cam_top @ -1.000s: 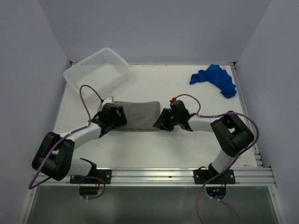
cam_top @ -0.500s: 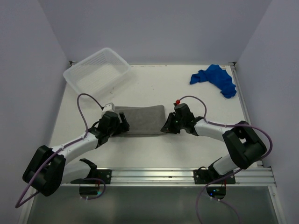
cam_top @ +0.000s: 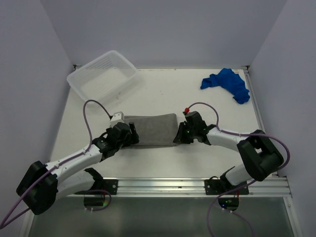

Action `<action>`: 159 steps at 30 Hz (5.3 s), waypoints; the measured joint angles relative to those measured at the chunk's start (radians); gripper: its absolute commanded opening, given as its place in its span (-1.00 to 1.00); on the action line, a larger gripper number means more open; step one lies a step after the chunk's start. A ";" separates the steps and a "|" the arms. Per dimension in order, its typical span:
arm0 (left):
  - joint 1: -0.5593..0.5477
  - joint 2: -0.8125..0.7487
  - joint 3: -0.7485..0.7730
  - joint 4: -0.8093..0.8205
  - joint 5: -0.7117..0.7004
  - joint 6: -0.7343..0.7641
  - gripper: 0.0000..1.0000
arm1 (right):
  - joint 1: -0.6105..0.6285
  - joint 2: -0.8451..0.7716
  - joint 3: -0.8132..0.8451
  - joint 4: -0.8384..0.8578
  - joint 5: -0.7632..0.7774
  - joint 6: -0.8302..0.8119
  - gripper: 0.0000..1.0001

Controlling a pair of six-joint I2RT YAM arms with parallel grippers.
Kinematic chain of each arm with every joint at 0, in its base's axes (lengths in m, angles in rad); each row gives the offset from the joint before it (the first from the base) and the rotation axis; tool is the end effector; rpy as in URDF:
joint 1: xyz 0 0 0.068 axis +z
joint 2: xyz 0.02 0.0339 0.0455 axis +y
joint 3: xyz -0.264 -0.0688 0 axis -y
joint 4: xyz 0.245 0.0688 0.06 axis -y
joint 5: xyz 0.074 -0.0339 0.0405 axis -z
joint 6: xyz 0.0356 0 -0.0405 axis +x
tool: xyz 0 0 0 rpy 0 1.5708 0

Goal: Roll the towels
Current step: Fold the towel, then roll the towel

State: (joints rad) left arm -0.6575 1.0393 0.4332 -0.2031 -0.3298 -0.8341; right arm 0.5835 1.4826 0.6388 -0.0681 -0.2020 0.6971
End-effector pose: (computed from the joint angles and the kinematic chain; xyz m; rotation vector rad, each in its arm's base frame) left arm 0.1622 -0.1107 0.1729 -0.3627 2.3236 -0.3506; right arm 0.2223 0.1553 0.1472 0.0583 2.6309 0.7510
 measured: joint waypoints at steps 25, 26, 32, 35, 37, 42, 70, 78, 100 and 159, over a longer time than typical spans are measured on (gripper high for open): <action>-0.077 0.232 0.489 -0.126 -0.105 0.152 0.91 | 0.000 -0.066 -0.013 -0.077 0.023 -0.038 -0.19; -0.081 0.256 0.510 -0.126 -0.100 0.158 0.90 | 0.000 -0.073 -0.017 -0.078 0.027 -0.037 -0.15; -0.125 0.414 0.621 -0.129 -0.079 0.174 0.89 | -0.002 -0.124 -0.031 -0.086 0.038 -0.026 -0.03; -0.156 0.502 0.697 -0.134 -0.073 0.174 0.86 | -0.002 -0.154 -0.051 -0.082 0.048 -0.005 -0.04; -0.171 0.560 0.750 -0.136 -0.066 0.174 0.85 | -0.003 -0.175 -0.071 -0.080 0.056 0.011 -0.06; -0.198 0.693 0.879 -0.165 -0.053 0.173 0.83 | -0.012 -0.203 -0.121 -0.067 0.080 0.055 -0.10; -0.270 1.121 1.347 -0.360 -0.058 0.184 0.83 | -0.041 -0.155 -0.205 0.153 0.048 0.128 -0.69; -0.264 1.252 1.541 -0.458 -0.083 0.200 0.78 | -0.048 -0.142 -0.217 0.197 0.042 0.146 -0.71; -0.261 1.304 1.556 -0.532 -0.135 0.143 0.44 | -0.047 -0.148 -0.223 0.205 0.047 0.141 -0.83; -0.229 1.316 1.617 -0.511 -0.076 0.061 0.18 | -0.045 -0.213 -0.259 0.203 0.113 -0.010 -0.87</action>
State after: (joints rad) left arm -0.8867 2.3554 2.0502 -0.7143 -0.4053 -0.7727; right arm 0.5385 1.2697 0.3801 0.1345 -0.0895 0.6876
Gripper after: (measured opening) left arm 0.612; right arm 0.142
